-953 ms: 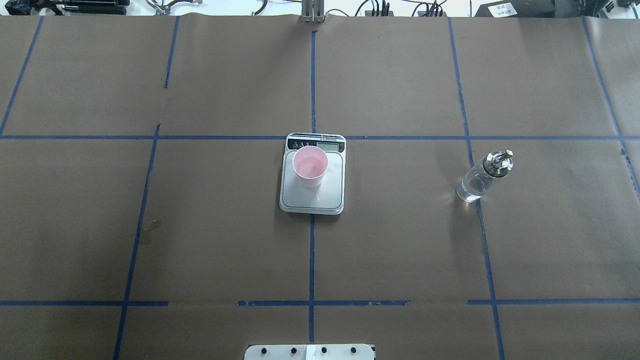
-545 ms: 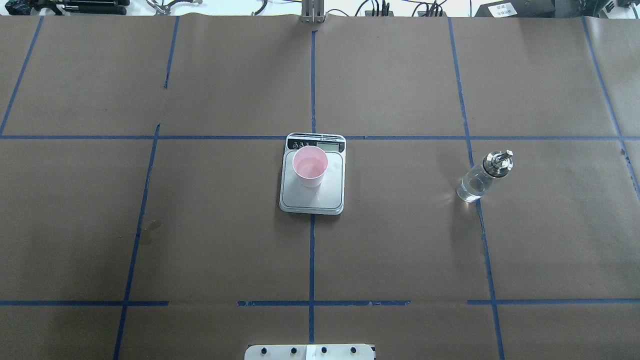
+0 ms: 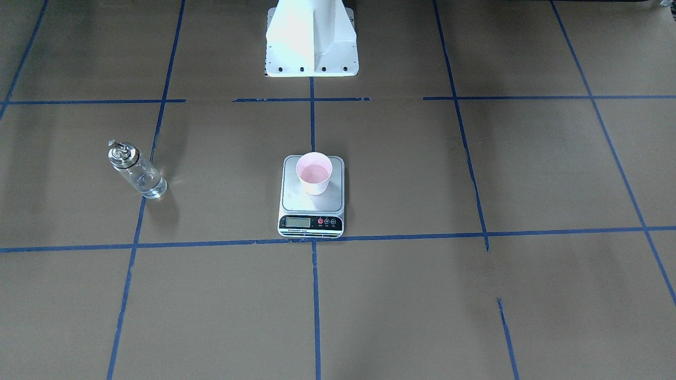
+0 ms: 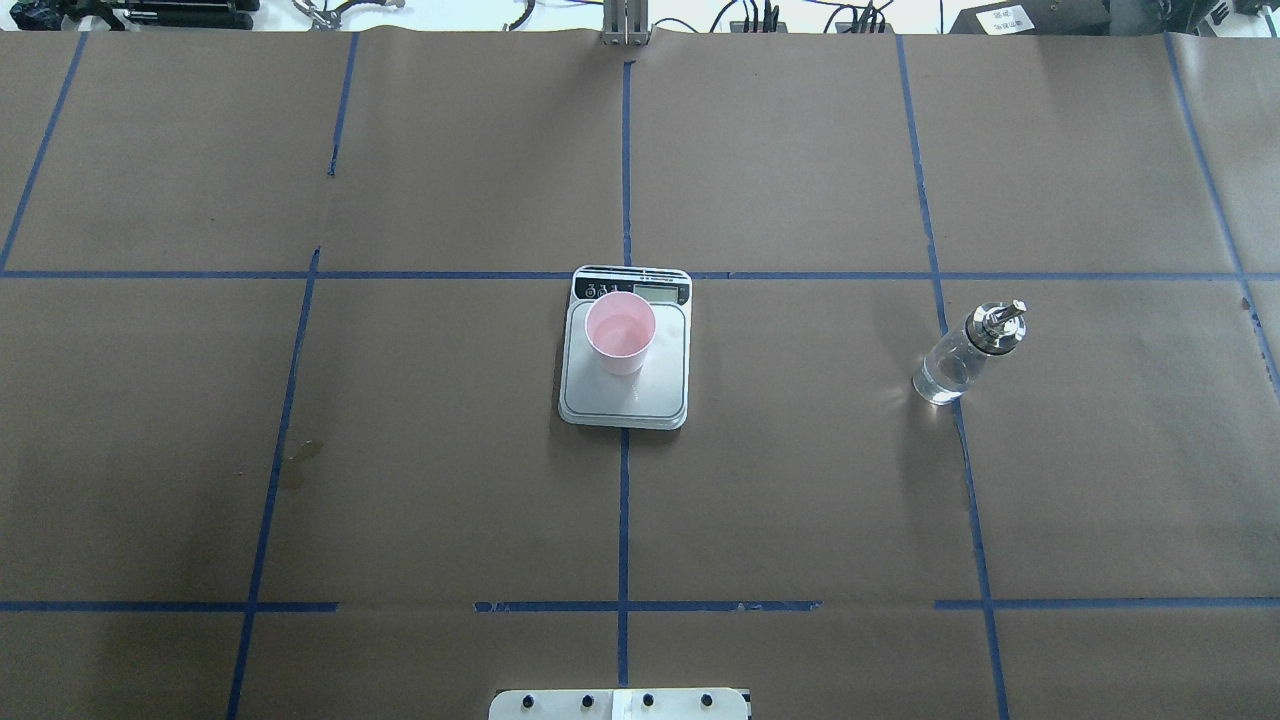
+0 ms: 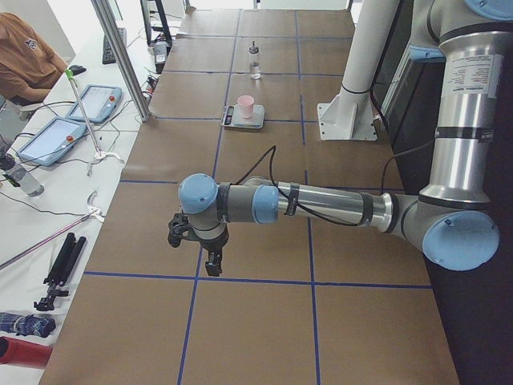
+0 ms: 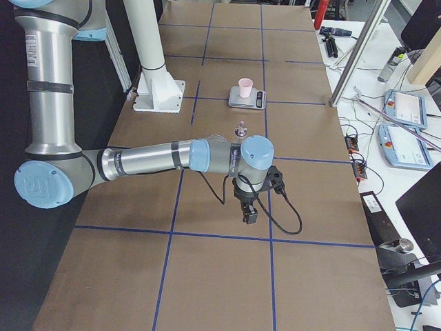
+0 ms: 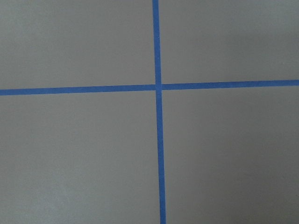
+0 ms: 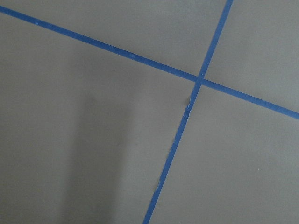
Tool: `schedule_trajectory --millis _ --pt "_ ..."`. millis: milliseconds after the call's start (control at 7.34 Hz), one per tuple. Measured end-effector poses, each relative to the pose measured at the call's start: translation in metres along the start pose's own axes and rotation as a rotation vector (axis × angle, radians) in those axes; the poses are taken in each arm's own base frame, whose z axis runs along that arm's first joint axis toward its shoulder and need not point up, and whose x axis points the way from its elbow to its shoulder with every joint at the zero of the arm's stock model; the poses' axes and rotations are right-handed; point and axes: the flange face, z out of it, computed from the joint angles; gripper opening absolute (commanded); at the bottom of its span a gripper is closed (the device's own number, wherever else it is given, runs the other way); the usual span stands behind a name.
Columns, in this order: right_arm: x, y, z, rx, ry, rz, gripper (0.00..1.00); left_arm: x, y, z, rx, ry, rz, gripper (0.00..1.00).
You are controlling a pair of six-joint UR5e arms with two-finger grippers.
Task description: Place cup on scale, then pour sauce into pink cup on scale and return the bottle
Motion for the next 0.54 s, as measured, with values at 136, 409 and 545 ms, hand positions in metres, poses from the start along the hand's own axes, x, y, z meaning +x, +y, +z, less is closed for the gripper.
schedule_trajectory --millis 136,409,545 --pt "0.003 0.001 0.003 -0.006 -0.001 0.008 1.0 -0.003 0.0 -0.001 0.007 0.0 -0.006 1.0" --pt "0.015 0.005 0.016 -0.031 -0.011 0.036 1.0 -0.004 0.0 -0.004 0.014 0.003 -0.01 1.0" --pt "0.022 0.007 0.023 -0.046 -0.017 0.051 1.0 -0.004 -0.001 -0.005 0.017 0.004 -0.009 1.0"
